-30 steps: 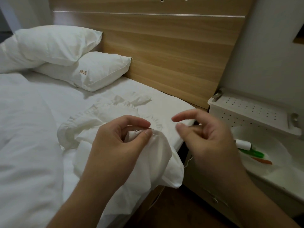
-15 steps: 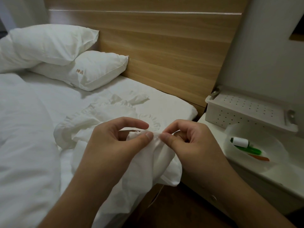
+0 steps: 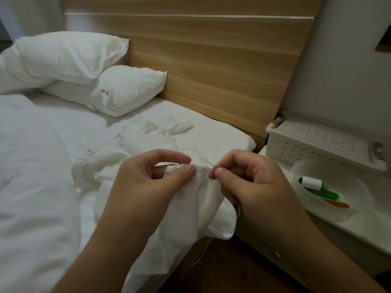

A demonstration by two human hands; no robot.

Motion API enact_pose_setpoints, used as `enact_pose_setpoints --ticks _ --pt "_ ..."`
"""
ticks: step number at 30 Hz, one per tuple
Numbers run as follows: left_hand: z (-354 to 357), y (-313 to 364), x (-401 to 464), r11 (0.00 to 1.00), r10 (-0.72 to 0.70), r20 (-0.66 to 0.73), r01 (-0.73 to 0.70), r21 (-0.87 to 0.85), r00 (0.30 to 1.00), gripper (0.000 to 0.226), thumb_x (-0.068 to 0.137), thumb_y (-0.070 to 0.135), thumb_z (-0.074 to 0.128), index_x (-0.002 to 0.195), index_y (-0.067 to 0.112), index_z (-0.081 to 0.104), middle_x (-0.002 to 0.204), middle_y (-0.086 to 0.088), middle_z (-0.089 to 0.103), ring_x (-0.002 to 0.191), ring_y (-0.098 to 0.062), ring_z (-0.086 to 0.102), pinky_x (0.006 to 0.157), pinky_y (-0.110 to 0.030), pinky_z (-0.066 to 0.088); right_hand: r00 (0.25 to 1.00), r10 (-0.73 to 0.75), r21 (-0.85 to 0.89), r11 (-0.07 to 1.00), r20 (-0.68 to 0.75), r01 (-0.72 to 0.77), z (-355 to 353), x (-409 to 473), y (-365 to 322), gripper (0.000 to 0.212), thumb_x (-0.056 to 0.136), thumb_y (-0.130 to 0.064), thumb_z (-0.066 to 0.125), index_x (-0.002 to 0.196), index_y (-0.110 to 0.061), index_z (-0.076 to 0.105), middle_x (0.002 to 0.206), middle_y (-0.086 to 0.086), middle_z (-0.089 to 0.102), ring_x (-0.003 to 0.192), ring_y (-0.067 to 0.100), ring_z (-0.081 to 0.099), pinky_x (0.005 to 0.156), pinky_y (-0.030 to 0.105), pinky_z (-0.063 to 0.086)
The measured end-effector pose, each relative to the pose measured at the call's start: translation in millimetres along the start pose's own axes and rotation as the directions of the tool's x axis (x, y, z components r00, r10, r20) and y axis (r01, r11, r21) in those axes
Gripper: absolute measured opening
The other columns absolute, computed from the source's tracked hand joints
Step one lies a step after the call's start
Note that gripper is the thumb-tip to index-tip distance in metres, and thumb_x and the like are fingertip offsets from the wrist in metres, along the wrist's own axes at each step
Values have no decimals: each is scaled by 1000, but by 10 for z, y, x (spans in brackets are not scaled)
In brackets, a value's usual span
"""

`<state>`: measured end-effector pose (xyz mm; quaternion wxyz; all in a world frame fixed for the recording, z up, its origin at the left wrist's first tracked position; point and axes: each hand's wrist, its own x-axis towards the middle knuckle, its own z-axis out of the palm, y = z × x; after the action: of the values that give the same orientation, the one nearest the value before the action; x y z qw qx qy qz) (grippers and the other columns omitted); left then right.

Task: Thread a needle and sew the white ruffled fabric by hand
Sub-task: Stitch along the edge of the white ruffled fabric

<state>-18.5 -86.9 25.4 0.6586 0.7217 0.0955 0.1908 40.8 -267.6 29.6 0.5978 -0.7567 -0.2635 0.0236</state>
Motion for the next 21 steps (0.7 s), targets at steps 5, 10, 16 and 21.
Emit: enact_pose_setpoints --ticks 5,10,16,21 --pt "-4 -3 6 1000 5 3 -5 -5 1000 12 82 22 86 93 29 84 82 -9 81 83 -28 80 83 -51 66 1000 -1 -21 1000 24 1 17 -6 33 16 95 -13 68 81 -17 76 57 -1 64 51 6 52 53 28 43" --pt "-17 -16 8 1000 16 19 -16 6 1000 13 83 23 85 94 29 84 84 -6 82 85 -26 81 83 -49 65 1000 9 -32 999 27 -8 32 -5 50 16 95 -13 68 82 -18 76 62 2 68 54 8 54 54 30 44" --pt "-15 -20 4 1000 19 36 -19 -1 999 13 82 23 85 93 29 84 85 -6 82 86 -24 81 82 -45 65 1000 18 -33 999 20 -18 41 5 73 16 95 -13 68 83 -20 76 69 6 71 61 22 61 59 44 51" --pt "-11 -30 21 1000 24 40 -24 -2 999 12 83 22 85 94 28 84 86 -4 82 86 -23 81 79 -41 63 1000 24 -30 999 18 -24 48 7 93 17 96 -13 68 83 -20 76 67 10 69 65 35 61 59 52 51"
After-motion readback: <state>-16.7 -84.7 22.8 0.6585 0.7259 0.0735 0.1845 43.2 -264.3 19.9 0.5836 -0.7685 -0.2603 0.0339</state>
